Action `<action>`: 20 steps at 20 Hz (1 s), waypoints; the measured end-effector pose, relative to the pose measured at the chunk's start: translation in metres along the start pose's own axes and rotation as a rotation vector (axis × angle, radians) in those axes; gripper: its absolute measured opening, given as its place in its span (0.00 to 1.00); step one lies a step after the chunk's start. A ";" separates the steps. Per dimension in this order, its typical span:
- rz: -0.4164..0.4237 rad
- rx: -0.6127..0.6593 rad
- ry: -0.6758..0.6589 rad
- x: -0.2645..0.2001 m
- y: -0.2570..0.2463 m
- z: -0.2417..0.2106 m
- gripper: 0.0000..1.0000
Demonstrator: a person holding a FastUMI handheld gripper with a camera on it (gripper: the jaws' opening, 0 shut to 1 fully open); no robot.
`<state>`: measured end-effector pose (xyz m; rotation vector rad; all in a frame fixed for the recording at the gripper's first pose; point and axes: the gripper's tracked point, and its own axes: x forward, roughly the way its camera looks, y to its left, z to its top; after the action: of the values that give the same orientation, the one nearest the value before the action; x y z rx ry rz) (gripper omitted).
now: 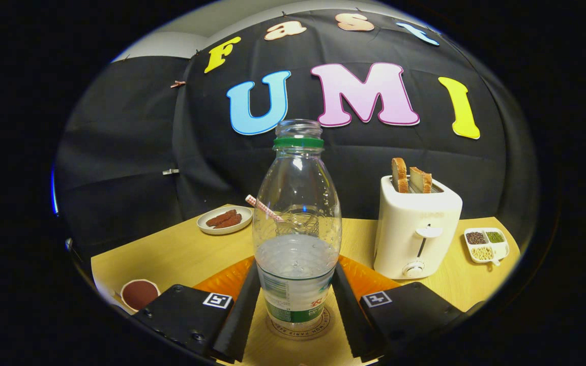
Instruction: Take the bottle from table, then pour the juice into the cup, finally place the bottle on the coaster
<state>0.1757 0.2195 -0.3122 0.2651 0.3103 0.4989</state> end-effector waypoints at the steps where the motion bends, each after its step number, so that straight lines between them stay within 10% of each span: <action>1: -0.002 -0.003 0.009 0.001 -0.001 -0.004 0.77; 20: 0.002 0.039 0.067 -0.021 -0.002 -0.032 0.97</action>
<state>0.1478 0.2129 -0.3374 0.2873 0.3850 0.5047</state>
